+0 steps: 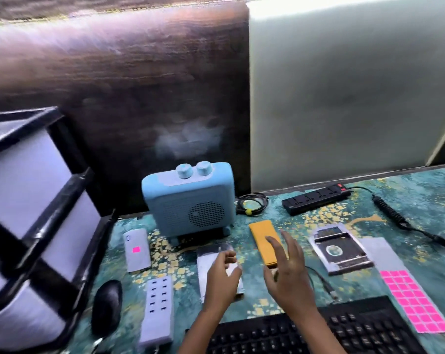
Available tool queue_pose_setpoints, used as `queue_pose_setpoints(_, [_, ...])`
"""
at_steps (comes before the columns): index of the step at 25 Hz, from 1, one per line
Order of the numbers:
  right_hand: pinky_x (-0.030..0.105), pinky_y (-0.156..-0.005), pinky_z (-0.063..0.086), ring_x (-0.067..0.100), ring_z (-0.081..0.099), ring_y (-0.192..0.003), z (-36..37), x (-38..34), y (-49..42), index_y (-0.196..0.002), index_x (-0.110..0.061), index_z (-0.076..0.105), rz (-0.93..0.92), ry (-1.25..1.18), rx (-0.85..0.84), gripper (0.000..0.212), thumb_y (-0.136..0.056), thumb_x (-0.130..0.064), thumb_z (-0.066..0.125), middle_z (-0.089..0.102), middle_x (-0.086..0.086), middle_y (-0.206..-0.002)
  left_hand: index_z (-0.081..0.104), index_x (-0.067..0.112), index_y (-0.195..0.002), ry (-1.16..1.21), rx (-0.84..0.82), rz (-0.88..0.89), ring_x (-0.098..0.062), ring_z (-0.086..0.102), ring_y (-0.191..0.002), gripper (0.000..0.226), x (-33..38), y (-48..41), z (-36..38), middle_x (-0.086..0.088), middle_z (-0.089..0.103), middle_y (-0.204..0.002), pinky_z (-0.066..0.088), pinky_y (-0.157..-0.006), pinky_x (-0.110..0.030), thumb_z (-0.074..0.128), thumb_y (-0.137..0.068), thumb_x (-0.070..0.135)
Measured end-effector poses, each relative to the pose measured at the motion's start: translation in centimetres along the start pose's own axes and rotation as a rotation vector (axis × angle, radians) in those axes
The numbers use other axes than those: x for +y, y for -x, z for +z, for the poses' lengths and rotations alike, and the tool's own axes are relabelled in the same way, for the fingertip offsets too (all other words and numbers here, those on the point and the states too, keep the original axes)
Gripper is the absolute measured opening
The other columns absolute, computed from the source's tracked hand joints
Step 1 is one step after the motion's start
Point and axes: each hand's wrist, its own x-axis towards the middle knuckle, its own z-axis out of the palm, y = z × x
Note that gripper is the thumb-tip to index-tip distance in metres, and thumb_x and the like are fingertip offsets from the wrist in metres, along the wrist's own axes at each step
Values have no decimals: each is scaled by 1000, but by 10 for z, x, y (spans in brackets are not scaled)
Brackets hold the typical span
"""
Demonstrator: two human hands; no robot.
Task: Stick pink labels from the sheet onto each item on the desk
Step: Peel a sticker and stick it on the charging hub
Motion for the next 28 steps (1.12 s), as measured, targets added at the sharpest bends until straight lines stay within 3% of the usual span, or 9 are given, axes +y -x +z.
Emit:
queue_pose_setpoints(4, [39,-103,36,20,23,-134,42,-64,16,-129,-32,32,30,-161,-116,65,-77,-12,64,27,6,-146,41,20,-128,-571,250,-8,-22,34,-128,49,-44,6,-71,-3,38,-137,35,-102,-33,57,-83,33])
queue_pose_setpoints(7, [26,-102,29,20,21,-139,70,-105,31,-131,-30,36,73,-214,-244,58,-80,-14,59,22,2,-148,23,12,-141,-801,151,-278,-31,18,-136,87,-71,6,-110,-9,10,-151,27,-108,-41,57,-74,58])
queue_pose_setpoints(9, [17,-96,25,17,26,-135,82,-122,40,-132,-29,36,109,-236,-310,58,-80,-15,59,24,1,-145,15,7,-144,-845,81,-313,-32,25,-133,103,-81,8,-121,-10,14,-150,33,-105,-40,59,-69,63])
queue_pose_setpoints(12, [6,-90,25,5,39,-117,96,-139,49,-125,-25,45,150,-274,-319,52,-76,-18,61,39,-1,-129,17,4,-140,-790,40,-255,-33,42,-121,97,-93,3,-131,-11,29,-136,44,-95,-37,64,-70,52])
queue_pose_setpoints(15, [2,-77,37,2,52,-92,106,-152,53,-99,-31,57,296,-397,-213,31,-74,-16,69,54,-4,-103,42,7,-122,-478,-35,-252,-30,57,-103,73,-103,-9,-151,-11,49,-118,48,-81,-32,71,-63,39])
queue_pose_setpoints(19, [10,-53,44,13,62,-64,122,-171,48,-66,-25,65,575,-633,-174,18,-76,-11,71,68,-1,-71,54,3,-108,475,-245,-417,-19,61,-73,34,-117,-9,-185,-7,63,-87,52,-58,-25,65,-75,-3])
queue_pose_setpoints(23, [13,-49,45,4,57,-50,134,-193,32,-64,-22,72,556,-722,-306,17,-74,-9,72,68,-8,-51,60,0,-104,982,-255,-468,-28,63,-69,44,-132,-11,-203,-16,70,-79,48,-68,-34,64,-64,16])
queue_pose_setpoints(26, [12,-50,47,-3,60,-51,141,-205,23,-64,-32,71,515,-671,-417,26,-73,-7,72,70,-13,-57,62,3,-106,1108,-248,-455,-27,68,-65,44,-133,-13,-206,-16,73,-80,52,-66,-35,37,-92,36])
queue_pose_setpoints(28, [15,-56,52,-4,63,-56,147,-208,20,-63,-38,69,480,-598,-440,31,-72,-8,74,70,-16,-65,68,5,-96,1112,-236,-452,-24,69,-64,53,-135,-15,-204,-15,73,-78,53,-65,-34,28,-95,39])
